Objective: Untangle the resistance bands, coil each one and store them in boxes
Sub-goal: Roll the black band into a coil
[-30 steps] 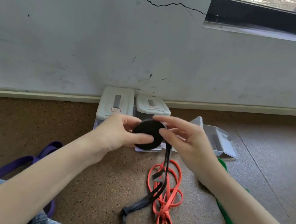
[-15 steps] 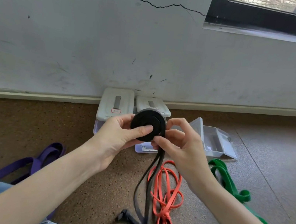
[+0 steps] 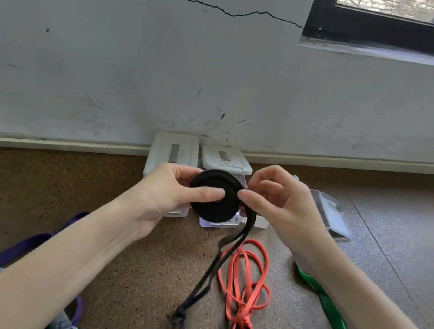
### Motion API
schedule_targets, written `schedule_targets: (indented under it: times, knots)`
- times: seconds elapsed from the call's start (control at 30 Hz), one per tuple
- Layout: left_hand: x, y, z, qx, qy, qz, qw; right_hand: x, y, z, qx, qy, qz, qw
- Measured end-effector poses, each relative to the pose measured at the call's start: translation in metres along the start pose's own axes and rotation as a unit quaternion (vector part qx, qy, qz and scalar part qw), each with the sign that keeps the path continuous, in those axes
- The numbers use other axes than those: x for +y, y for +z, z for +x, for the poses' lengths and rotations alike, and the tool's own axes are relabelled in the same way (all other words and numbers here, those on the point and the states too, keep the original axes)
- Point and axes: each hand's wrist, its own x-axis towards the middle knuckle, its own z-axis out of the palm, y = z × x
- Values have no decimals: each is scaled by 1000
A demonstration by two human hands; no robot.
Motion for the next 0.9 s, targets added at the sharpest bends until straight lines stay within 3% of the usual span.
schedule_targets:
  times: [0.3,0.4,0.47,0.53,0.63,0.73,0.9]
  knots:
    - [-5,6,2,47,22,-129,990,3,9,-2,-34,32,15,999]
    - [-7,5,0,49,22,-40,998,6,6,-3,-11,23,-44,999]
    - [-4,0,0,-1,15,118,993,6,2,-2,-17,4,-106,994]
    - [-2,-1,-1,-72,-4,186,980,6,1,-2,-36,-18,-183,982]
    - [0,0,-3,-83,-13,142,986,6,2,-2,-48,-1,-145,988]
    - [6,-7,0,-24,1,25,999,5,-5,0,-31,46,-7,998]
    - [9,-12,5,37,14,-97,994,6,3,-1,-64,64,59,994]
